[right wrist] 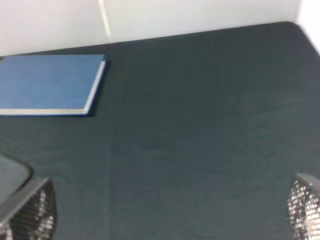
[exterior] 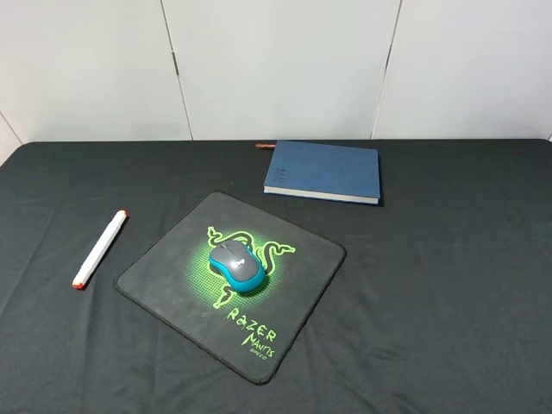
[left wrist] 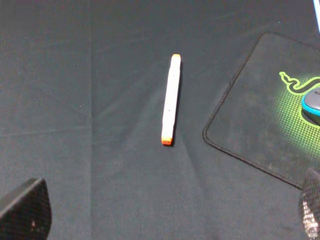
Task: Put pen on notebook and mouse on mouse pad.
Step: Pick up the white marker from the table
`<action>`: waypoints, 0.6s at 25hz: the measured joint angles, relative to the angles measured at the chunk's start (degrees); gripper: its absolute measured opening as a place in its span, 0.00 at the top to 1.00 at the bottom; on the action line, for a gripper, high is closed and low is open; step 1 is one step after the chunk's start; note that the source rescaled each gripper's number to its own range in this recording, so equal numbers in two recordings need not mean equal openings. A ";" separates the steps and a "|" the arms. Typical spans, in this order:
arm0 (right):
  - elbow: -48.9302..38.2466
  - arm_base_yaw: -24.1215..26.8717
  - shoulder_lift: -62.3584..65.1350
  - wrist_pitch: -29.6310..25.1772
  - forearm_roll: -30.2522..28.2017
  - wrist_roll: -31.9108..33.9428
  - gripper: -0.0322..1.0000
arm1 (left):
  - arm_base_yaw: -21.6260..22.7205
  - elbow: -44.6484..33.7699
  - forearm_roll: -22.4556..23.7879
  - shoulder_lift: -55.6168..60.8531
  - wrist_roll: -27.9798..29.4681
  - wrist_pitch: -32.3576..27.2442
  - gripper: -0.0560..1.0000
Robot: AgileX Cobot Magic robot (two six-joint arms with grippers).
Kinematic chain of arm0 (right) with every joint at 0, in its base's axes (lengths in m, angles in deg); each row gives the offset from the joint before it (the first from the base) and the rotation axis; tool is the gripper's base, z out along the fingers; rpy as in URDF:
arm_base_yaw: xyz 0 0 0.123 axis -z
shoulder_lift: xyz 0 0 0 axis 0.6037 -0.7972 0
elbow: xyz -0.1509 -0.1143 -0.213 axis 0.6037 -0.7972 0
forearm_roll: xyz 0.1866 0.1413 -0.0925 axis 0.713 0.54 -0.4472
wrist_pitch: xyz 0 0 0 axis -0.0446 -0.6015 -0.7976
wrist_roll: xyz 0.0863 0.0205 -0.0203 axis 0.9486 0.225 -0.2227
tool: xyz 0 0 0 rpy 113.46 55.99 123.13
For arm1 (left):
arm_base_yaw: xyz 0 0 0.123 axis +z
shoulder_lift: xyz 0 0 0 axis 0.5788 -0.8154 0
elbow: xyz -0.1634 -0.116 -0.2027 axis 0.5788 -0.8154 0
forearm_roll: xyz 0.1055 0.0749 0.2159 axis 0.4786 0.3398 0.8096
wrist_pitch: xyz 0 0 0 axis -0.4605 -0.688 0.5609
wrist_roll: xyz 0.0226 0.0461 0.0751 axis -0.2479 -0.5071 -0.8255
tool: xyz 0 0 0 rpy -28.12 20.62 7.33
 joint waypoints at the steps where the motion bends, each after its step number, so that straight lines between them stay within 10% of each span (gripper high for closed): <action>1: 0.00 0.13 0.00 0.00 0.19 -0.62 0.00 | 0.00 0.00 0.00 0.00 0.00 0.00 0.00; 15: 0.00 0.31 0.00 0.00 0.79 -1.78 0.00 | 0.00 0.00 0.00 0.00 0.00 0.00 0.00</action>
